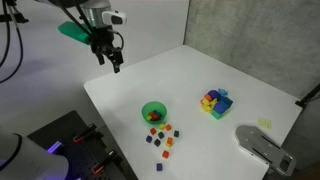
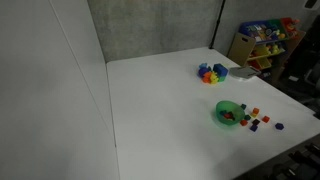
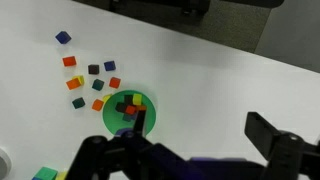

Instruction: Move an orange block from the bowl to the table

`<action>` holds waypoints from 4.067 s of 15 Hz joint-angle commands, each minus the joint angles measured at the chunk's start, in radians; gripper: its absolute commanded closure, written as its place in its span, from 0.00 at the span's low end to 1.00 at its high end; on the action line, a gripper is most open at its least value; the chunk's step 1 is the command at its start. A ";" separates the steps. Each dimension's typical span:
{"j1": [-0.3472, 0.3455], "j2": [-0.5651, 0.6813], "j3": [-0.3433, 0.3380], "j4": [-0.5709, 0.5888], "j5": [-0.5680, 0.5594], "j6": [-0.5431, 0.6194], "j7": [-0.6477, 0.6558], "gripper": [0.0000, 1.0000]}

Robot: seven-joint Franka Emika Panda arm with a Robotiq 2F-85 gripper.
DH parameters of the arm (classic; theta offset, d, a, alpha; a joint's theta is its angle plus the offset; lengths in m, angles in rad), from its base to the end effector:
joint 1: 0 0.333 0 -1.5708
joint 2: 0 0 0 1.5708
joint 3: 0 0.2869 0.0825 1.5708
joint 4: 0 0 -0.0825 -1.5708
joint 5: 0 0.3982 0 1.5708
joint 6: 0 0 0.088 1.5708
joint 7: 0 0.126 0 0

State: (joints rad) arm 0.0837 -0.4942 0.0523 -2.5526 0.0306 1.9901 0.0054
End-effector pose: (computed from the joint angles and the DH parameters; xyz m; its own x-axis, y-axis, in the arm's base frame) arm 0.4024 0.0561 0.3790 0.9916 0.1097 -0.0687 0.1098 -0.9940 -0.0019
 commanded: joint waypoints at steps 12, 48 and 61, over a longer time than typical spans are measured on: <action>-0.029 0.144 -0.016 0.016 -0.007 0.198 -0.016 0.00; -0.248 1.134 0.037 0.408 -0.083 0.752 -0.392 0.00; -0.286 1.303 0.082 0.523 -0.112 0.827 -0.418 0.00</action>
State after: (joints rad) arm -0.1881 0.7811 0.1296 -2.0560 -0.0699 2.8027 -0.3992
